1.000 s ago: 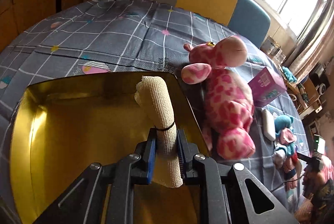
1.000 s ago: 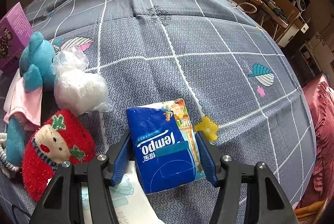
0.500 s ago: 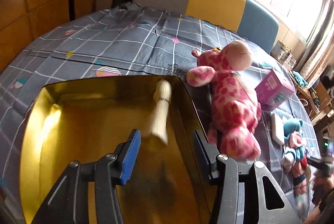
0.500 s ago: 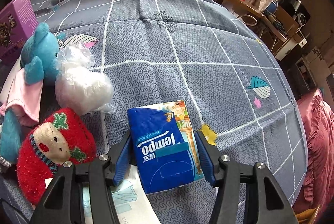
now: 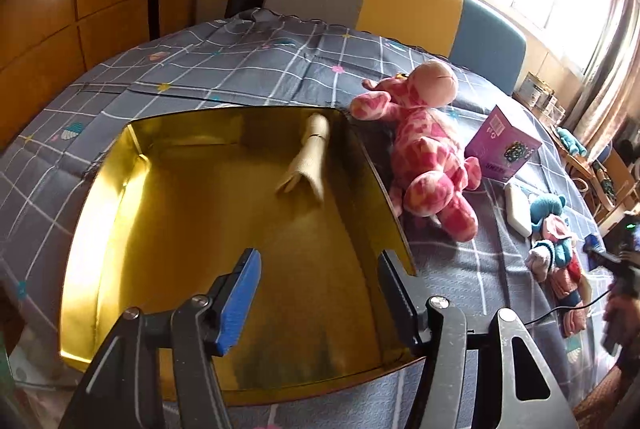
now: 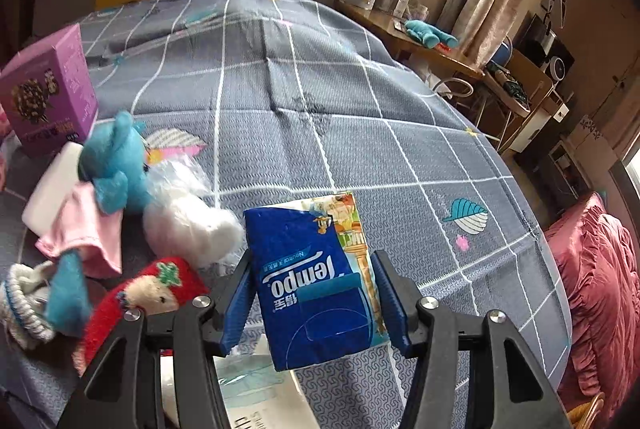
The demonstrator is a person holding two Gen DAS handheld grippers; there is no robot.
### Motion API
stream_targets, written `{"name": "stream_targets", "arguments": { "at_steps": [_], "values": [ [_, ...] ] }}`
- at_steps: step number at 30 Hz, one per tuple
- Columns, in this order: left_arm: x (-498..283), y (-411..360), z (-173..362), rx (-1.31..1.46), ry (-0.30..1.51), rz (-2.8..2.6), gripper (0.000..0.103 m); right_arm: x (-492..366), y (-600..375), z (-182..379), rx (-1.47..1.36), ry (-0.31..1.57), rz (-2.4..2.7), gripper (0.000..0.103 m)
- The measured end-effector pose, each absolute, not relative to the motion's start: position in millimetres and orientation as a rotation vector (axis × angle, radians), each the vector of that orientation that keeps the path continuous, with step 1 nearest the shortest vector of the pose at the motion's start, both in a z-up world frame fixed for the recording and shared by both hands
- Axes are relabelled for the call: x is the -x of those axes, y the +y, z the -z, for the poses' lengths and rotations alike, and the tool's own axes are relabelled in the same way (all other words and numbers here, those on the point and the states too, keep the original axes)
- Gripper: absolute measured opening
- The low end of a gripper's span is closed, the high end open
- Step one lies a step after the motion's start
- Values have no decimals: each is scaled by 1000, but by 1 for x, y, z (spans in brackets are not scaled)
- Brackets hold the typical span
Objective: Organize soft objects
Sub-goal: 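Carry the beige towel into the gold tray and release it with the left gripper, then carry the blue tissue pack into the gold tray and open the right gripper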
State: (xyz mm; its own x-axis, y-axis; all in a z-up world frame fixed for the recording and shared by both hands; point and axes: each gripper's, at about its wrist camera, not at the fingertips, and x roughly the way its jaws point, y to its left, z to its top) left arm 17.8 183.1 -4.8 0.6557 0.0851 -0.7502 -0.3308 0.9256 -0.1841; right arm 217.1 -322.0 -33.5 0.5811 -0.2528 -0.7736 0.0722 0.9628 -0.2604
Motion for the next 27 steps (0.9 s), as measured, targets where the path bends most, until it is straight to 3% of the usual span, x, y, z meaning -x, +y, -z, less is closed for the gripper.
{"name": "stream_targets", "arguments": {
  "at_steps": [14,27],
  "values": [
    [6,200,7,351,789,-267,62,-162,-182,-68,187,745,-267,57],
    [37,239,4,399,756,-372,66,-108,7,-33,204,889,-786,56]
  ]
}}
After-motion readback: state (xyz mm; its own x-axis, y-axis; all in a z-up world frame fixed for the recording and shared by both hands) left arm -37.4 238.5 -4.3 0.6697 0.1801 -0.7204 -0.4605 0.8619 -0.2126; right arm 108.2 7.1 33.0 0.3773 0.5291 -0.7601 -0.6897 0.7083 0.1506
